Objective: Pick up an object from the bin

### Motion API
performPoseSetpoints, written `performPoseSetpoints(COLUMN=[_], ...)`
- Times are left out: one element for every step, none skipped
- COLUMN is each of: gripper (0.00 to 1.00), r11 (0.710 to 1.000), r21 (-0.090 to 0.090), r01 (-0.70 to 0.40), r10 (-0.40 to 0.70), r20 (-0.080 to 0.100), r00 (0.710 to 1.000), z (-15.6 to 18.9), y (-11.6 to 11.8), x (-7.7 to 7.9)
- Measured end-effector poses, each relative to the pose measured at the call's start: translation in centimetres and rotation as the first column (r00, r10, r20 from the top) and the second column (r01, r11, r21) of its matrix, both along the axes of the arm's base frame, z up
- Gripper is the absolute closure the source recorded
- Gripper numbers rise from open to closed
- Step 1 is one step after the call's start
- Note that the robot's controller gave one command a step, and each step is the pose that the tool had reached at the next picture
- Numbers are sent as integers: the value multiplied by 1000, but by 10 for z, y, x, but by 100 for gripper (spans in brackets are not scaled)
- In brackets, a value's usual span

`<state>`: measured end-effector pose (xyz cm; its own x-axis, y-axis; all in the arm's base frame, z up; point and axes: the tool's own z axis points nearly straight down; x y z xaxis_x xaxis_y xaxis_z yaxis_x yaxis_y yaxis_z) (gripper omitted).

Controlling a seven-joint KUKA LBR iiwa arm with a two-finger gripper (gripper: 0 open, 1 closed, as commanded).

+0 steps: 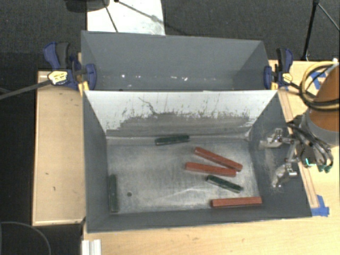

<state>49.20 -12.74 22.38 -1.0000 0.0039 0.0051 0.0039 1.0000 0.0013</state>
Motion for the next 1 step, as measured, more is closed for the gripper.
performPoseSetpoints(gripper=[0], r11=[1000], r21=[-2], r01=[-4], r10=[5], r20=[8], r00=[1000], z=[4], y=[0], x=[2])
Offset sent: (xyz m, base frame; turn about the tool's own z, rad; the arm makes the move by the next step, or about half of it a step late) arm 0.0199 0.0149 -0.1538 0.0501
